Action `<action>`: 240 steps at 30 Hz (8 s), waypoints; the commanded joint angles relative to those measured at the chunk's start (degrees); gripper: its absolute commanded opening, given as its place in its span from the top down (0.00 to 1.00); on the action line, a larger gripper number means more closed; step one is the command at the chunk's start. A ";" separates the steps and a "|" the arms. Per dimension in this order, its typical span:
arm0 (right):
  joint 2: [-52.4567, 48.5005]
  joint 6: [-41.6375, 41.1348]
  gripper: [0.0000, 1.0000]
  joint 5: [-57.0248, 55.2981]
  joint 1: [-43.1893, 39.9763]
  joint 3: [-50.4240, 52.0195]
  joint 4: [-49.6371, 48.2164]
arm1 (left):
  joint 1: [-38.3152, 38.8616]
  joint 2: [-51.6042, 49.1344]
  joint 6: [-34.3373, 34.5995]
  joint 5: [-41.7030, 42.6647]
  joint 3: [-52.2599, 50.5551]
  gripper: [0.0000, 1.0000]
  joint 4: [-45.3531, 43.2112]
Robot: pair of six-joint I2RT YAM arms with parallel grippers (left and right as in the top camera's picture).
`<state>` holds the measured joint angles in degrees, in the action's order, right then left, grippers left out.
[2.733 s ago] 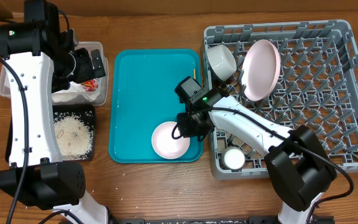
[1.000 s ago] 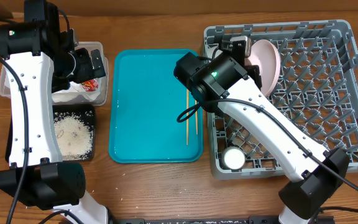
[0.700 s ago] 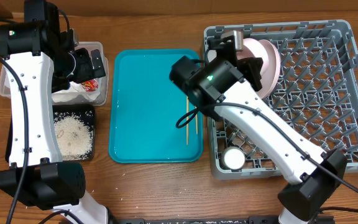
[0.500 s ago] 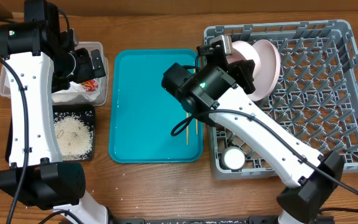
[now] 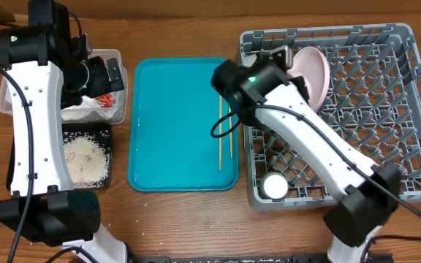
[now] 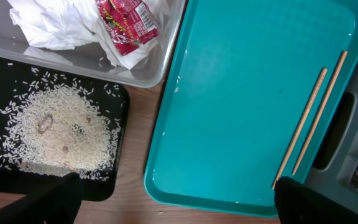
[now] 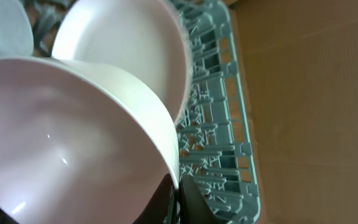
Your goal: Sort waste into correct bins and load items into the dishwasher
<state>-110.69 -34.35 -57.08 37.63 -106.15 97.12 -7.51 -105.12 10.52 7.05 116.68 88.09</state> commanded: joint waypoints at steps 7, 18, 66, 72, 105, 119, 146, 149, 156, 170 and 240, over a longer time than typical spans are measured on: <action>-5.40 -0.83 0.96 -1.57 0.17 3.15 -0.04 | 0.02 0.98 -0.22 0.00 0.70 0.00 -0.09; 0.61 0.35 0.96 -10.56 0.17 2.91 -0.02 | 0.02 0.98 -0.22 0.02 0.70 0.00 -0.09; 12.55 -7.04 0.96 4.68 -1.75 4.72 -3.58 | 0.02 0.98 -0.22 0.00 0.70 0.00 -0.09; 4.13 -9.90 0.96 2.58 -1.95 7.89 -0.37 | 0.02 0.98 -0.22 0.00 0.70 0.00 -0.09; -2.58 -5.88 0.96 -14.62 2.82 8.81 0.00 | 0.02 0.98 -0.22 0.00 0.70 0.00 -0.09; -2.60 -6.78 0.96 -6.95 2.75 15.41 -2.71 | 0.02 0.98 -0.22 0.00 0.70 0.00 -0.09; -2.58 -8.85 0.96 -18.84 3.19 16.41 -1.86 | 0.02 0.98 -0.22 0.00 0.70 0.00 -0.07; -2.60 -8.66 0.96 -17.07 3.19 16.41 -3.06 | 0.02 0.98 -0.22 0.00 0.70 0.00 -0.09; -2.58 -5.42 0.96 -9.66 3.96 16.41 -3.82 | 0.02 0.98 -0.22 0.00 0.70 0.00 -0.09; -2.58 -5.44 0.68 -5.62 9.38 16.41 -3.34 | 0.02 0.98 -0.22 0.00 0.70 0.00 -0.09; -10.97 4.85 0.39 51.17 -1.75 3.30 -39.74 | 0.02 0.98 -0.22 0.00 0.70 0.00 -0.09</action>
<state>-121.47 -30.96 -7.27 34.37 -102.63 58.11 -7.51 -105.12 10.55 7.05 116.68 88.09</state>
